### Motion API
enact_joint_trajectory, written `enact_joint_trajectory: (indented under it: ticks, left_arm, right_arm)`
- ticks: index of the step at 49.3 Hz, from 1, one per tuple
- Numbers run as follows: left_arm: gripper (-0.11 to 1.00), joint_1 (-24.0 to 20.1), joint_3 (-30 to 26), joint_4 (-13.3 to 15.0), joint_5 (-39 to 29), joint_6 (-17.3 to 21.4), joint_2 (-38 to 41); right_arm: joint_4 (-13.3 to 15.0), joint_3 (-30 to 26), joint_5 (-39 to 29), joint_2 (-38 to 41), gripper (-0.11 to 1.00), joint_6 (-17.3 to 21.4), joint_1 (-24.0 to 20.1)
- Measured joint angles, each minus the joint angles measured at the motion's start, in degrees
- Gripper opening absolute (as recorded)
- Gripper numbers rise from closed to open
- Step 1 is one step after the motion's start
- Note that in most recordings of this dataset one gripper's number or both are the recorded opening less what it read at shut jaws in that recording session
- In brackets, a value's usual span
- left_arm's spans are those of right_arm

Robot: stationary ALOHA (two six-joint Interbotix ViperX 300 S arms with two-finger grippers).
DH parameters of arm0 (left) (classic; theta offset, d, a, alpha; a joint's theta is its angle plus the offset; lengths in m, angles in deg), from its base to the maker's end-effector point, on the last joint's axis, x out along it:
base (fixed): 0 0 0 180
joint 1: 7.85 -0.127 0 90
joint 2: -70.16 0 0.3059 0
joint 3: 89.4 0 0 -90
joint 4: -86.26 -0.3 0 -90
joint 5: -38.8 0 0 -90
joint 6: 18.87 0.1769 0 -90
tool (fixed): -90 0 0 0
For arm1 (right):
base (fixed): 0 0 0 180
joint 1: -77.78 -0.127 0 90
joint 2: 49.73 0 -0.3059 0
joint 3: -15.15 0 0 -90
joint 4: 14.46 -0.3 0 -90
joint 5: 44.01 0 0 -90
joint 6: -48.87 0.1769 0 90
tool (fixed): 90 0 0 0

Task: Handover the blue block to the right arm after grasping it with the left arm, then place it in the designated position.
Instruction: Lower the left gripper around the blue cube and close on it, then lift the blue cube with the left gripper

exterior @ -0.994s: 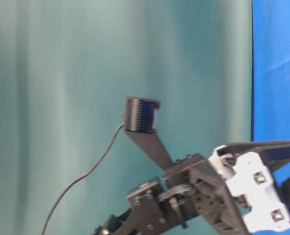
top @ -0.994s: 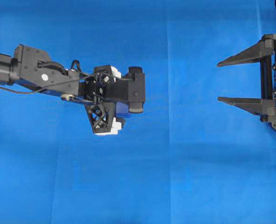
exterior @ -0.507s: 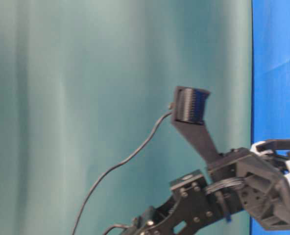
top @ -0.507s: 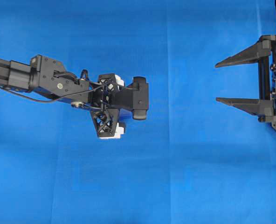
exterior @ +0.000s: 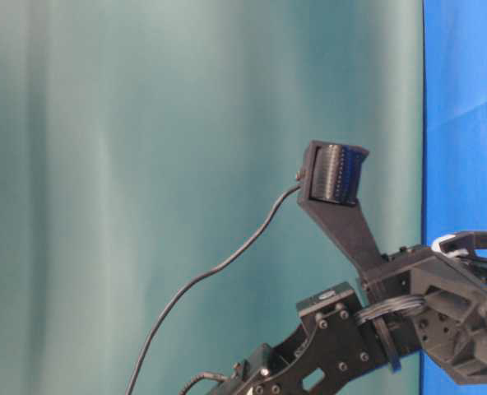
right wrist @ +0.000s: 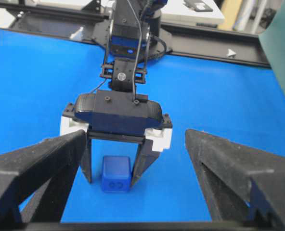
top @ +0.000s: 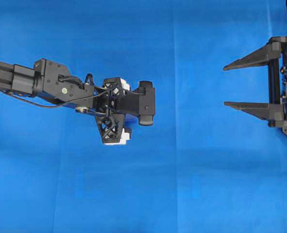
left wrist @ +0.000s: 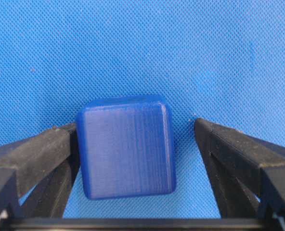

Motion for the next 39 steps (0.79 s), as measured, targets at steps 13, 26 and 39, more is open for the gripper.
enact_joint_trajectory:
  ticks: [13,26,39]
  left_arm:
    - [0.48,-0.09,-0.26,0.00,-0.44,0.26,0.00]
    - [0.48,-0.09,-0.62,0.00,-2.64,0.44,0.00]
    - [0.48,-0.09,-0.79,0.00,-4.83,0.35,-0.53]
  right_arm:
    - [0.00,0.00,0.00,0.09,0.98,0.09,0.00]
    - [0.00,0.00,0.09,0.09,0.98,0.09,0.00]
    - [-0.09,0.00,0.00,0.00,0.98,0.09,0.00]
